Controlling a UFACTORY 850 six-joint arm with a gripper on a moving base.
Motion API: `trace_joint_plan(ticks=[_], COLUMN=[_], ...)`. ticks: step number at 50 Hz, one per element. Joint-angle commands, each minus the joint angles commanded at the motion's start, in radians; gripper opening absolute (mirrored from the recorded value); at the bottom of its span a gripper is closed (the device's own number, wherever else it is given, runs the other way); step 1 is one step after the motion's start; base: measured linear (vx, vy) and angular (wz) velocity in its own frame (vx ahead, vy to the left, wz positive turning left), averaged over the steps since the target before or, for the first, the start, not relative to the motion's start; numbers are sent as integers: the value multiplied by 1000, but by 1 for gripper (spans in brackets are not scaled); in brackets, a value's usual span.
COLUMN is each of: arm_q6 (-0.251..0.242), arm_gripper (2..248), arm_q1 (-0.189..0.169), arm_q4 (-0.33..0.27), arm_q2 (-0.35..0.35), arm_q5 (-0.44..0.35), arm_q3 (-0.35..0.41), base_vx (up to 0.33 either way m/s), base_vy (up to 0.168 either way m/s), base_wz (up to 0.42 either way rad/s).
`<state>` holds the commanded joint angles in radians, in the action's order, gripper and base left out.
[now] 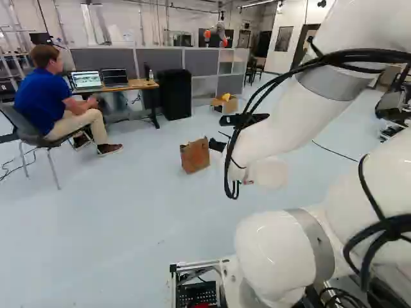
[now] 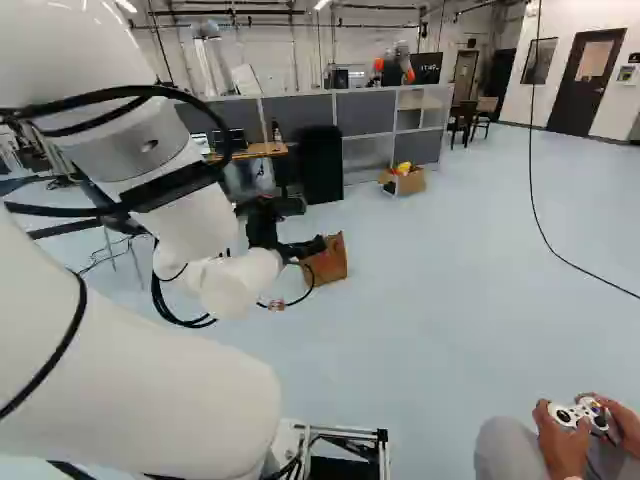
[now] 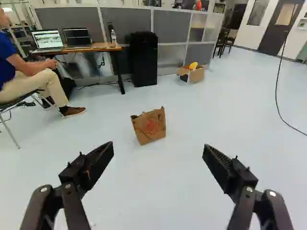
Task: Pick up the grocery bag from the ground
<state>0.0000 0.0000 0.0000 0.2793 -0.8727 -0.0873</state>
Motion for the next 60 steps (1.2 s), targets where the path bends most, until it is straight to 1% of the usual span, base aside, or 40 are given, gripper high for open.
trace_joint_plan(ticks=[13, 33, 60], arm_q6=[0, 0, 0], arm_gripper=[247, 247, 247], arm_q1=[0, 0, 0], arm_q4=[0, 0, 0], arm_q2=[0, 0, 0], arm_q5=[0, 0, 0], arm_q3=[0, 0, 0], base_vx=[49, 214, 281], base_vy=[-52, 2, 70], base_wz=[-9, -13, -29])
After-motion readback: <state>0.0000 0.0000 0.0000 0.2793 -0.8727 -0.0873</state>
